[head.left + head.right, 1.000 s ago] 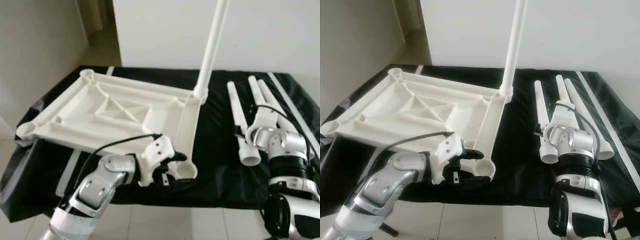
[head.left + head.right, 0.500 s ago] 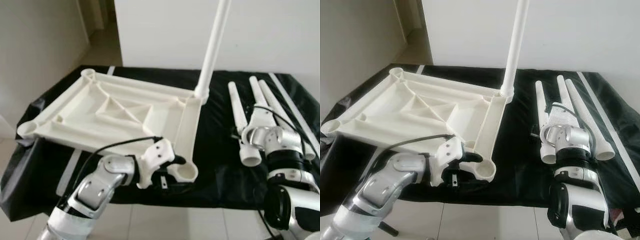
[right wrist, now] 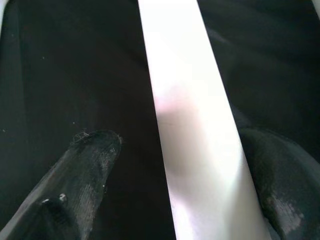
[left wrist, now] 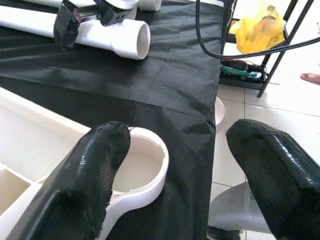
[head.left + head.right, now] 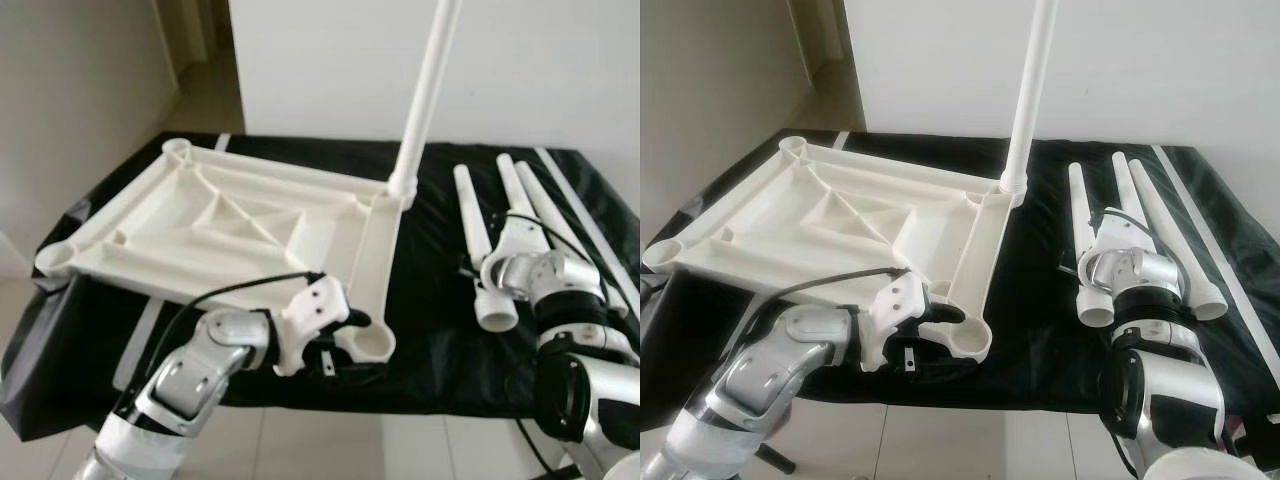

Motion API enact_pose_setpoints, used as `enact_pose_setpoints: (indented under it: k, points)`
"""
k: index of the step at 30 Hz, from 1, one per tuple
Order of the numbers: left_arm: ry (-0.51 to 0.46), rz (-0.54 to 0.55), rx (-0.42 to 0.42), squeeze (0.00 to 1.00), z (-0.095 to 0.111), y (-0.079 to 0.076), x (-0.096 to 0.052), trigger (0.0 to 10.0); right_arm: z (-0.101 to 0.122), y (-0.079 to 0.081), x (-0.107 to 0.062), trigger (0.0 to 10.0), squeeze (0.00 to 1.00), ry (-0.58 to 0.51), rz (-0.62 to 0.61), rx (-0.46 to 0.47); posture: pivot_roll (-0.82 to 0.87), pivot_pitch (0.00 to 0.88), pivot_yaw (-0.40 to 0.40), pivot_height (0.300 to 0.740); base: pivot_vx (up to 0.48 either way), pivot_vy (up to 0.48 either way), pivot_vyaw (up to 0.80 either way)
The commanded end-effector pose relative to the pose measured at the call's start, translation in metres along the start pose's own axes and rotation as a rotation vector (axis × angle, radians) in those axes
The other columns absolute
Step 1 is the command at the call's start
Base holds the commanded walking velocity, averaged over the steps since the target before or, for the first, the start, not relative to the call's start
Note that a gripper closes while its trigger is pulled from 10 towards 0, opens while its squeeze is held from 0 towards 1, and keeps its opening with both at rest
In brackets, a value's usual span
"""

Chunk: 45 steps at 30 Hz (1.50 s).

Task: Building children table

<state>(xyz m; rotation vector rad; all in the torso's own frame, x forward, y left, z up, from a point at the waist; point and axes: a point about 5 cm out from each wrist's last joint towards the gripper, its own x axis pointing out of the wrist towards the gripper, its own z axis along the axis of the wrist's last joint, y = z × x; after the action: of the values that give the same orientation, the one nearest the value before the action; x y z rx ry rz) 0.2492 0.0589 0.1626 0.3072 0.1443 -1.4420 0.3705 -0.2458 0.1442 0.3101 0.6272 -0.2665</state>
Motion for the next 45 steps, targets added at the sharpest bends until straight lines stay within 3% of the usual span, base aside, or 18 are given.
enact_pose_setpoints:
  k: [1,4,5,8,9,10,11,20,22,24,25,26,27,29,30,36,37,45]
  points:
    - [-0.004,-0.004,0.013,0.00,0.003,-0.001,0.000,10.0,-0.018,-0.006,0.006,10.0,0.00,0.074,-0.018,0.022,0.06,0.000,-0.049,0.740,0.000,0.000,0.00]
    - [-0.005,0.008,0.009,0.00,0.002,0.001,0.000,10.0,-0.021,-0.008,0.008,10.0,0.00,0.087,-0.015,0.033,0.06,0.000,-0.049,0.740,0.000,0.000,0.00]
    - [-0.006,0.018,0.006,0.00,0.002,0.002,-0.001,10.0,-0.024,-0.010,0.009,4.7,0.00,0.096,-0.021,0.033,0.06,0.000,-0.053,0.740,0.000,0.000,0.00]
    - [-0.006,0.018,0.006,0.00,0.002,0.002,-0.001,10.0,-0.024,-0.010,0.009,4.7,0.00,0.096,-0.021,0.033,0.06,0.000,-0.053,0.740,0.000,0.000,0.00]
    - [-0.009,0.022,0.003,0.00,0.002,0.002,-0.001,10.0,-0.028,-0.010,0.010,4.2,0.00,0.117,-0.022,0.025,0.06,0.000,-0.059,0.740,0.000,0.000,0.00]
    - [-0.009,0.022,0.003,0.00,0.002,0.002,-0.001,10.0,-0.028,-0.010,0.010,4.2,0.00,0.117,-0.022,0.025,0.06,0.000,-0.059,0.740,0.000,0.000,0.00]
    - [-0.011,0.024,0.003,0.00,0.003,0.001,0.000,10.0,-0.032,-0.012,0.011,10.0,0.00,0.136,-0.035,0.019,0.06,0.000,-0.067,0.740,0.000,0.000,0.00]
    - [-0.017,0.034,0.000,0.00,0.003,0.001,0.000,10.0,-0.036,-0.013,0.012,10.0,0.00,0.169,-0.046,-0.008,0.06,0.000,-0.071,0.740,0.000,0.000,0.00]
    - [-0.018,0.039,-0.001,0.00,0.003,0.002,-0.001,10.0,-0.036,-0.013,0.013,10.0,0.00,0.158,-0.043,-0.094,0.06,0.000,-0.071,0.740,0.000,0.000,0.00]
    - [-0.018,0.039,-0.001,0.00,0.003,0.002,-0.001,10.0,-0.036,-0.013,0.013,10.0,0.00,0.158,-0.043,-0.094,0.06,0.000,-0.071,0.740,0.000,0.000,0.00]
    - [-0.018,0.041,0.000,0.00,0.004,0.002,-0.001,10.0,-0.036,-0.013,0.014,10.0,0.00,0.142,-0.047,-0.142,0.06,0.000,-0.071,0.740,0.000,0.000,0.00]
    - [-0.018,0.041,0.000,0.00,0.004,0.002,0.000,10.0,-0.038,-0.013,0.014,10.0,0.10,0.144,-0.056,-0.156,0.06,0.000,-0.071,0.740,0.000,0.000,0.00]
    - [-0.018,0.040,-0.001,0.00,0.003,0.002,0.000,10.0,-0.039,-0.013,0.015,10.0,0.48,0.141,-0.066,-0.148,0.06,0.000,-0.071,0.740,0.000,0.000,0.00]
    - [-0.018,0.040,-0.001,0.00,0.003,0.002,0.000,10.0,-0.039,-0.013,0.015,10.0,0.48,0.141,-0.066,-0.148,0.06,0.000,-0.071,0.740,0.000,0.000,0.00]
    - [-0.018,0.040,-0.001,0.00,0.003,0.002,0.000,10.0,-0.040,-0.014,0.015,10.0,1.00,0.135,-0.073,-0.132,0.06,0.000,-0.071,0.740,0.000,0.000,0.00]
    - [-0.017,0.032,-0.004,0.00,0.003,0.001,0.001,10.0,-0.044,-0.015,0.014,10.0,1.00,0.190,-0.071,-0.034,0.05,0.000,-0.068,0.740,0.000,0.000,0.00]
    - [-0.016,0.031,-0.005,0.00,0.003,0.001,0.000,10.0,-0.045,-0.016,0.014,10.0,0.00,0.209,-0.071,-0.009,0.05,0.000,-0.065,0.740,0.000,0.000,0.00]
    - [-0.010,0.036,0.000,0.00,0.002,0.003,0.000,10.0,-0.053,-0.017,0.012,10.0,0.00,0.318,-0.052,0.163,0.05,0.000,-0.058,0.740,0.000,0.000,0.00]
